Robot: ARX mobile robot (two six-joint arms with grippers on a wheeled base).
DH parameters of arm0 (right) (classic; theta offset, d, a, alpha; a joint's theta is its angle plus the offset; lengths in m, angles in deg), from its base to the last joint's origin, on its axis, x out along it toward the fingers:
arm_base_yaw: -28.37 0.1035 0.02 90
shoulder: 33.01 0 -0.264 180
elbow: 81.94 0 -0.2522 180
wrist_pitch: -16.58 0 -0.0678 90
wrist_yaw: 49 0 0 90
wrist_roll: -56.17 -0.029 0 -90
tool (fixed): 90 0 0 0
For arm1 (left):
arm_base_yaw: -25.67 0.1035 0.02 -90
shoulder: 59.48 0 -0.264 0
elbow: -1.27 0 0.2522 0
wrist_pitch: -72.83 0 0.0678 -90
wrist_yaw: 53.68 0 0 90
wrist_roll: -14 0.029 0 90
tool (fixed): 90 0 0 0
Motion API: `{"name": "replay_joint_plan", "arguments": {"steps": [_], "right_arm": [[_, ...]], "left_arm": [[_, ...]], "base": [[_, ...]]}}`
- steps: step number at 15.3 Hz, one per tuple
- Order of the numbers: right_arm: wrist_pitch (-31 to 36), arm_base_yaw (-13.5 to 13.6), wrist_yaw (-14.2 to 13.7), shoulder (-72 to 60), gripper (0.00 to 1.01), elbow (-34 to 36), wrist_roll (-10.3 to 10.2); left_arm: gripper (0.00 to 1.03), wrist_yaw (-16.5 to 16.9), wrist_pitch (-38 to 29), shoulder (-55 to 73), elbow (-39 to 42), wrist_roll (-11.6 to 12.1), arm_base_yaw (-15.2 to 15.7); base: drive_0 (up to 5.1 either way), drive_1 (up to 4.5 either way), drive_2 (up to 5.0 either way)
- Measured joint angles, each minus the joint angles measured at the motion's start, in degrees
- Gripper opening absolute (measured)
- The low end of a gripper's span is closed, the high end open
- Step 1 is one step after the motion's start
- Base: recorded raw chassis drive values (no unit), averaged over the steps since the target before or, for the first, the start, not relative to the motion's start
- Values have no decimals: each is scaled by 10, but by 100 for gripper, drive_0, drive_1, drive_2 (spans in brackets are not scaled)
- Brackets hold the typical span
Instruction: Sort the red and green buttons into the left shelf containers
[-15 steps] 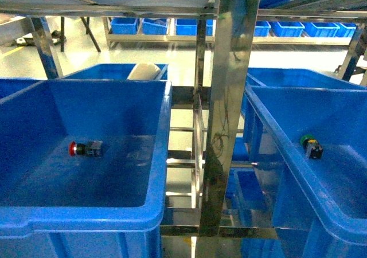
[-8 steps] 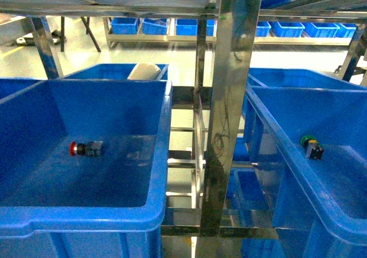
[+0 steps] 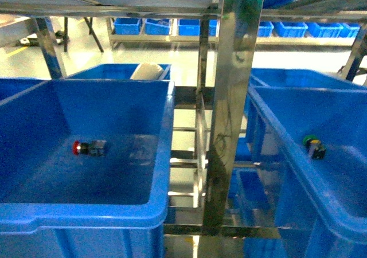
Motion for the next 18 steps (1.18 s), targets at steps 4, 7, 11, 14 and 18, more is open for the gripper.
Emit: {"name": "replay_joint_plan", "arguments": {"steps": [4, 7, 11, 14, 18], "right_arm": [[1, 125, -105, 0, 5, -2, -19], [4, 120, -116, -1, 2, -3, -21], [5, 120, -116, -7, 2, -11, -21], [5, 120, -116, -7, 2, -11, -21], [6, 120, -116, -7, 2, -11, -21]], "left_arm": [[7, 100, 42, -92, 63, 30, 108], [1, 110, 33, -112, 93, 30, 103], [1, 110, 26, -130, 113, 30, 103], [1, 110, 24, -140, 125, 30, 103], [1, 110, 19, -160, 146, 31, 103]], "base": [[0, 0, 0], [0, 0, 0], [0, 0, 0], [0, 0, 0], [0, 0, 0]]}}
